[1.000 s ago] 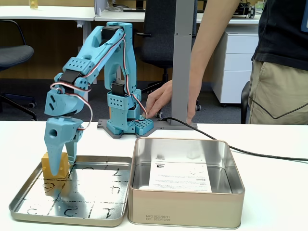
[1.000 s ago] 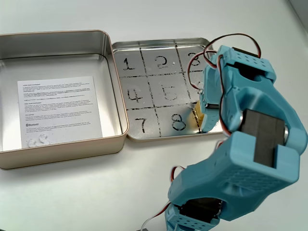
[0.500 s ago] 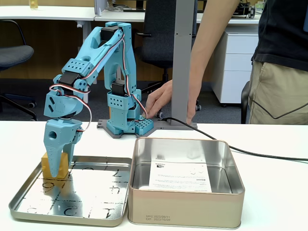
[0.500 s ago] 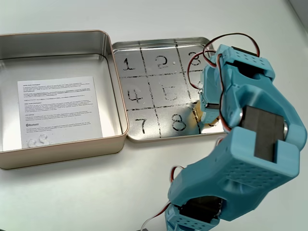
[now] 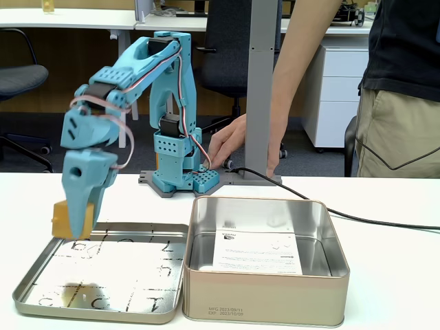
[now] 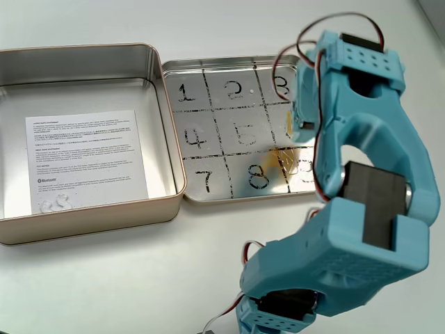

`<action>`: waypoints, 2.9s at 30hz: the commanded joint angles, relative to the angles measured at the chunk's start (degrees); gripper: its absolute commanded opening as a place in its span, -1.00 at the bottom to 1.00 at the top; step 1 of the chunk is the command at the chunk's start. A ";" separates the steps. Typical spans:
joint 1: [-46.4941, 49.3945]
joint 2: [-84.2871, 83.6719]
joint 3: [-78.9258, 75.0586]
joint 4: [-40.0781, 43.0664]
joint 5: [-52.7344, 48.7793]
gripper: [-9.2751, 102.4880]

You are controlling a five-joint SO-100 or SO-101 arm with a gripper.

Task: Grasp a lego block and put it in the bin.

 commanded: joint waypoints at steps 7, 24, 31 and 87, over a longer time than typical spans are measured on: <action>-9.93 8.00 -11.95 7.29 0.35 -0.84; -30.85 13.89 -15.56 10.02 -1.05 -0.84; -45.18 12.74 -16.00 8.44 -1.67 -0.84; -26.98 -13.45 -48.52 6.15 13.89 -0.29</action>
